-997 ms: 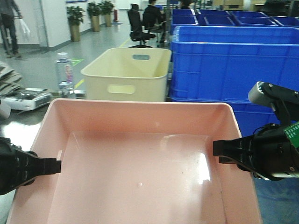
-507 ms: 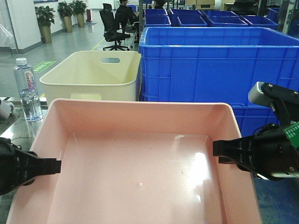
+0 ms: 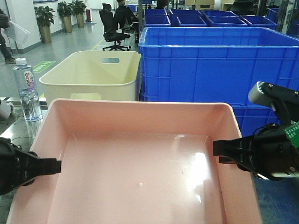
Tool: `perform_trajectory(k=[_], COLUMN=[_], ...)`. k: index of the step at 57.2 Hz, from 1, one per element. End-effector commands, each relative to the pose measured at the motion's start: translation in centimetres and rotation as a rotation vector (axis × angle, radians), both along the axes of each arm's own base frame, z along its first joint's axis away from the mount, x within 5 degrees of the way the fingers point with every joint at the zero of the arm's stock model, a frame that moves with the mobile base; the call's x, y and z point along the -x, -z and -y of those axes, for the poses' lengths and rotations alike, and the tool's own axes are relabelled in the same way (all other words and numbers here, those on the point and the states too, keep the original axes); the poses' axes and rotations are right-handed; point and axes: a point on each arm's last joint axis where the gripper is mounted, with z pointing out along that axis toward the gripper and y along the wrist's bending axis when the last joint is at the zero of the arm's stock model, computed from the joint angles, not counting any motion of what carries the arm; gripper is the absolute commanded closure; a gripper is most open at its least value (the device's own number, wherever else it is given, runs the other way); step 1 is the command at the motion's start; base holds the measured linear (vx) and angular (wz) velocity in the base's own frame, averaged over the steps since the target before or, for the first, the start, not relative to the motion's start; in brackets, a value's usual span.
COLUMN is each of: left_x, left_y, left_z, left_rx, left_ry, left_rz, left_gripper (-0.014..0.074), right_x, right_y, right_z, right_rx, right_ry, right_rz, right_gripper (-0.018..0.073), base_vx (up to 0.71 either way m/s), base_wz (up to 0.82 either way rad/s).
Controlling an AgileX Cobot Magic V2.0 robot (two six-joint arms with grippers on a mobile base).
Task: Grab pink bin and stack on right shelf
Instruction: 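Hold the pink bin with both grippers while the base drives to the table, then lower the pink bin onto the steel table beside the cream bin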
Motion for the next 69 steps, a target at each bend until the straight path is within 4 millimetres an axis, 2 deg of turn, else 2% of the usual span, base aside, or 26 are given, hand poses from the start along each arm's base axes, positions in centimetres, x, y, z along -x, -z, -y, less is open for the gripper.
perform_trajectory(k=[1,30,39,46,53,60,69], left_x=[0.1,0.1,-0.1,-0.7,-2.6,-4.0,-5.0], left_y=[-2.0,-2.0,-2.1,-2.0,0.4,2.3,3.6], left_z=[-0.5,-0.5,-0.7,-1.3,-1.6,-1.3,-1.0], left_rx=[0.035,0.035,0.014,-0.028,-0.174,-0.203,-0.218], left_ry=[-0.040,-0.042,-0.052,-0.113,-0.151,-0.149,-0.144], left_rz=[0.111,0.115,0.140,0.171,0.078,-0.001,-0.042], left_gripper=[0.0598,0.0598,0.0598,0.0598,0.0598,0.0598,0.0594], right_x=[0.0,-0.1,-0.5,-2.2,-4.3,-5.6,-6.7], right_y=[-2.5,-2.6,-2.3,-0.6,1.9,3.6,5.6], right_z=[0.9,0.9,0.3,-0.5,-1.2,-1.6,-2.0], right_rx=[0.012,0.004,-0.026,-0.040,-0.032,-0.024,0.030], right_ry=[0.030,0.031,0.009,-0.011,-0.009,-0.011,-0.049], right_rz=[0.174,0.190,0.176,0.116,0.027,-0.022,-0.070], right_gripper=[0.0568,0.0568,0.0568,0.0568,0.0568,0.0568,0.0560], base_vx=[0.00,0.00,0.00,0.00,0.00,0.00,0.00], base_wz=[0.00,0.00,0.00,0.00,0.00,0.00,0.00])
